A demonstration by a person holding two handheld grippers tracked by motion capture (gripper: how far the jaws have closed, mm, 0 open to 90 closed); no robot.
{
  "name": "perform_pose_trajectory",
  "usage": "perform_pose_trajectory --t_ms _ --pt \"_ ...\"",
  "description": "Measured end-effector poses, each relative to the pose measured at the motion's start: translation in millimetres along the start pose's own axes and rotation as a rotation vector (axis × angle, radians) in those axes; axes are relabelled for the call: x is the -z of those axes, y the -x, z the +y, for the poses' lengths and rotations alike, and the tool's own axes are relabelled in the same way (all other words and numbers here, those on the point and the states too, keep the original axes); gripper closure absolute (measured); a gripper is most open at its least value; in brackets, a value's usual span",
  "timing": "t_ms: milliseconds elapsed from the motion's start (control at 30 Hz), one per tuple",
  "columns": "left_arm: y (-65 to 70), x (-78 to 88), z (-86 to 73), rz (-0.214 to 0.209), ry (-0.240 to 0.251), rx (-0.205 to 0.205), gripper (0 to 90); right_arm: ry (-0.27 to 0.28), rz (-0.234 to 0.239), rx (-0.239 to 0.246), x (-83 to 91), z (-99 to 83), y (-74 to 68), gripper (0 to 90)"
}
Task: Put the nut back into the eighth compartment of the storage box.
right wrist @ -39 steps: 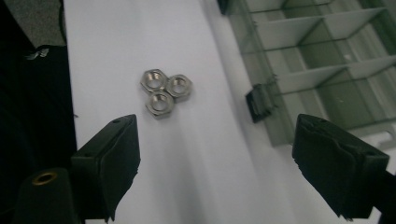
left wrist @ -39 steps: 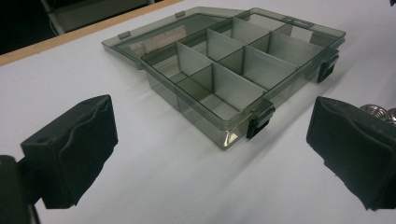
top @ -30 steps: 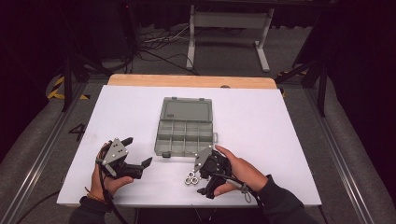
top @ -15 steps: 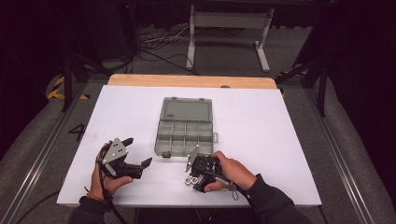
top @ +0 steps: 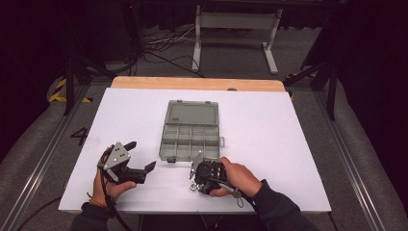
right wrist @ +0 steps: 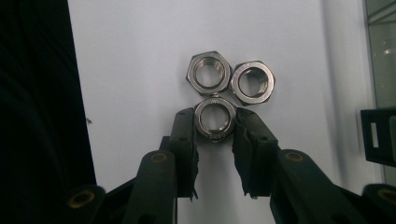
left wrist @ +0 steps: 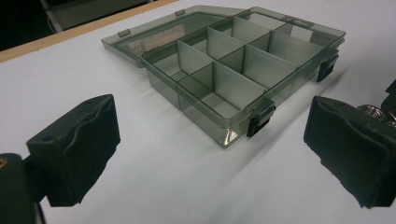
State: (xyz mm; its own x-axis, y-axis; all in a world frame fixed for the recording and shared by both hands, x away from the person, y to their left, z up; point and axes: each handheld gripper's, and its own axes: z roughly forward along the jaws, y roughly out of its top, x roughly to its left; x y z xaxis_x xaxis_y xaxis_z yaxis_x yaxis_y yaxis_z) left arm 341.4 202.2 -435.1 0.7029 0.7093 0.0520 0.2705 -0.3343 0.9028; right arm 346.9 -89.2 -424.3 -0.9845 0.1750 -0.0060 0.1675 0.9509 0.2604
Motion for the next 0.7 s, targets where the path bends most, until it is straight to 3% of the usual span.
perform_pose_trajectory --t_ms 267,700 --pt "-1.1 1.7 -0.3 0.005 0.005 -0.002 3.7 0.010 -0.011 0.010 4.1 -4.4 2.5 70.6" --pt "-11.3 10.0 -2.2 0.035 0.013 0.002 3.7 0.089 -0.050 -0.019 29.6 -18.1 17.8 70.6"
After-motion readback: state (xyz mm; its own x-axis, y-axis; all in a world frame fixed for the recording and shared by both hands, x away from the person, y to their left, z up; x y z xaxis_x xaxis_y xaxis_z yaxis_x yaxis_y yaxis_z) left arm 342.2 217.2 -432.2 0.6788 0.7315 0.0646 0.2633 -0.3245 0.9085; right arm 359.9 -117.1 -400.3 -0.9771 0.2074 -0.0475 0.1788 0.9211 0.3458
